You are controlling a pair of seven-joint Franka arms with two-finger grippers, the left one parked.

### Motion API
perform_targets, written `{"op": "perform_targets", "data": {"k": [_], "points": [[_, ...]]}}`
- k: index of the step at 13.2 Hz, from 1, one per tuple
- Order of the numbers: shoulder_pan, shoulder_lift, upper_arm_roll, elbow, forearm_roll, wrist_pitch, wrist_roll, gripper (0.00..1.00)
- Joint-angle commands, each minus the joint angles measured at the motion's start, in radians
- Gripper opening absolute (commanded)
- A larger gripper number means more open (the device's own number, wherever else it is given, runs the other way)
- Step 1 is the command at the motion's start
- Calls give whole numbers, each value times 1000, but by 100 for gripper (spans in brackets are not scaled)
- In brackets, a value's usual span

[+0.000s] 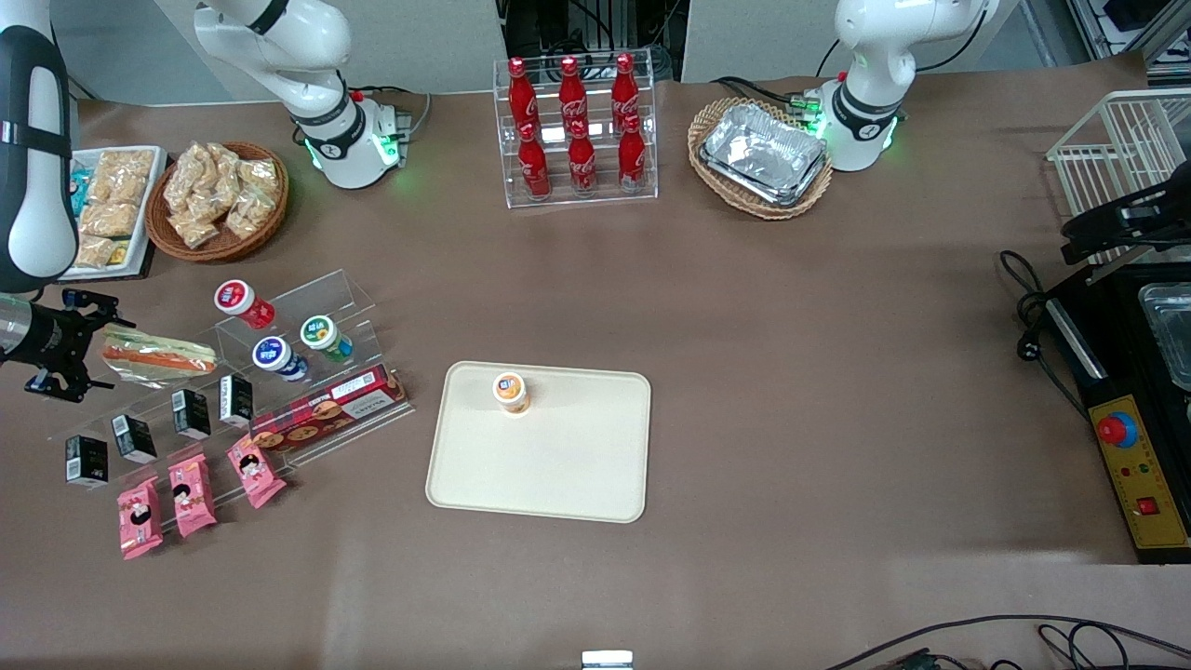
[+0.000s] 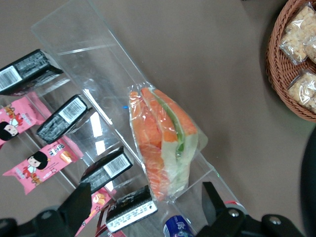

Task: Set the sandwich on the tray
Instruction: 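Lower the open right gripper and close it on the wrapped sandwich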

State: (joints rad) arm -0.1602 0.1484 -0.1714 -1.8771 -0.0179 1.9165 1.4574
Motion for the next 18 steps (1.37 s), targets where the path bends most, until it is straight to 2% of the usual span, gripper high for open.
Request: {"op": "perform_targets", "data": {"k": [1, 12, 13, 14, 15, 17, 18], "points": [[-7, -50, 3, -74, -22, 59, 26, 99], [-32, -81, -5, -258, -22, 257, 38, 93], [-30, -81, -5, -269, -24, 271, 35, 69], [-27, -81, -5, -269, -24, 271, 38, 49], [-25, -79, -3, -270, -24, 274, 37, 49], [-22, -73, -3, -270, -24, 298, 35, 28], [-19, -75, -3, -270, -24, 305, 35, 27]]}}
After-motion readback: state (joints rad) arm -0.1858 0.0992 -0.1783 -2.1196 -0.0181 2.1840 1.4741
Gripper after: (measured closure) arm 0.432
